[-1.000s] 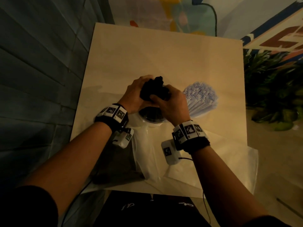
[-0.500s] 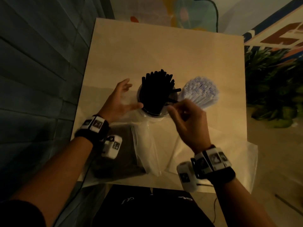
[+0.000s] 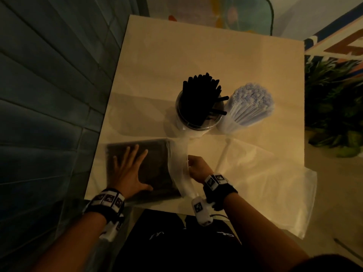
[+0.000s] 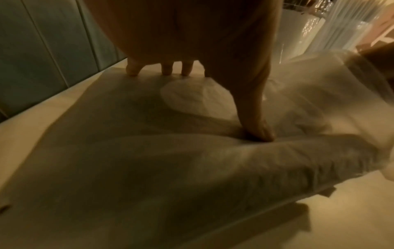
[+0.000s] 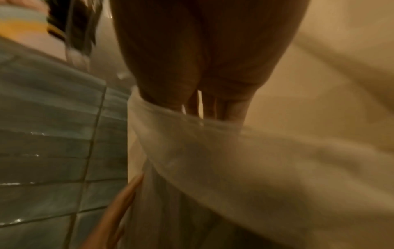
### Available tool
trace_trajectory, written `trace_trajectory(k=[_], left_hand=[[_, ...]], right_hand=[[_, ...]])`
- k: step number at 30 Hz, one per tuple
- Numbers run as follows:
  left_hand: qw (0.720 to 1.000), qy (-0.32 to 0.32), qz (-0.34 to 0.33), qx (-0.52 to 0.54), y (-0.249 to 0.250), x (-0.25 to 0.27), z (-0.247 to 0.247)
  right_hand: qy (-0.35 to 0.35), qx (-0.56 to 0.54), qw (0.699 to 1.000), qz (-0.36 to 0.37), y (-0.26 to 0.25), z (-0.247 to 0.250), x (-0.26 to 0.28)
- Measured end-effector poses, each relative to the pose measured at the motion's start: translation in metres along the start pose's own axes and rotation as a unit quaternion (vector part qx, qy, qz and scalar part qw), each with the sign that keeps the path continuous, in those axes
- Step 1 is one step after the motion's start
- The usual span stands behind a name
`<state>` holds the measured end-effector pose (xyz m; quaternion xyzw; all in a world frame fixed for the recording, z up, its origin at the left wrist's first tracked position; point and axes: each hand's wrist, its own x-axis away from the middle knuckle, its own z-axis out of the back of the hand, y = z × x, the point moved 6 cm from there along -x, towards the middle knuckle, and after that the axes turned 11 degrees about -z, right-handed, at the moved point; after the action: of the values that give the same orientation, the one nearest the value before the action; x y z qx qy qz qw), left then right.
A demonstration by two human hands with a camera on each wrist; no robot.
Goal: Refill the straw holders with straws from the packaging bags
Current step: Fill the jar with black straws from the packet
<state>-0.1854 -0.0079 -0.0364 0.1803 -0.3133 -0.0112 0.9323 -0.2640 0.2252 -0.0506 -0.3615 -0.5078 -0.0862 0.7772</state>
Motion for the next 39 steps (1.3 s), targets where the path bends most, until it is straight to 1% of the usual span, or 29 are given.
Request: trace_trajectory(k=[2, 3, 6, 8, 11, 14, 16, 19, 21, 23, 25, 29, 32, 39], left_hand=[[1.000, -0.001, 0.004, -0.010, 0.004, -0.002, 0.000], [1.000, 0.000, 0.006, -0.016, 0.006, -0.003, 0.000], [1.000, 0.004, 0.010, -0.024, 0.006, -0.004, -0.003], [1.000, 0.007, 0.009, -0.025, 0.005, -0.004, -0.004], [1.000, 0.011, 0.008, -0.018, 0.004, -0.003, -0.006], [1.000, 0.007, 0.008, -0.020, 0.002, -0.004, -0.008], [1.000, 0.004, 0.009, -0.022, 0.002, -0.004, -0.009], [1.000, 0.006, 0.007, -0.026, 0.004, -0.004, -0.009], [1.000, 0.007, 0.003, -0.027, 0.005, -0.004, -0.009], [1.000, 0.008, -0.003, -0.026, 0.005, -0.004, -0.009], [1.000, 0.010, -0.008, -0.026, 0.005, -0.004, -0.010], [0.999, 0.015, -0.015, -0.026, 0.007, -0.004, -0.009], [0.999, 0.020, -0.013, -0.027, 0.006, -0.004, -0.009], [1.000, 0.013, -0.017, -0.015, 0.011, -0.006, -0.011]], right_hand=[[-0.014, 0.023, 1.000, -0.001, -0.008, -0.013, -0.007], [-0.009, 0.024, 1.000, -0.003, -0.011, -0.018, -0.009], [0.047, 0.045, 0.998, -0.004, -0.014, -0.022, -0.010], [0.060, 0.047, 0.997, -0.006, -0.011, -0.025, -0.009], [0.042, -0.003, 0.999, -0.017, 0.001, -0.025, -0.009], [0.075, -0.074, 0.994, -0.036, 0.008, -0.011, -0.006], [0.085, -0.064, 0.994, -0.026, 0.005, -0.009, -0.006], [0.096, -0.014, 0.995, -0.013, -0.007, -0.018, -0.009], [0.108, -0.024, 0.994, -0.022, -0.012, -0.021, -0.012], [0.110, -0.061, 0.992, -0.031, -0.014, -0.020, -0.012], [0.109, -0.077, 0.991, -0.024, -0.018, -0.019, -0.012], [0.089, -0.047, 0.995, -0.012, -0.022, -0.016, -0.011], [0.110, -0.036, 0.993, -0.006, -0.026, -0.015, -0.015], [0.100, -0.057, 0.992, -0.050, -0.025, -0.022, -0.016]])
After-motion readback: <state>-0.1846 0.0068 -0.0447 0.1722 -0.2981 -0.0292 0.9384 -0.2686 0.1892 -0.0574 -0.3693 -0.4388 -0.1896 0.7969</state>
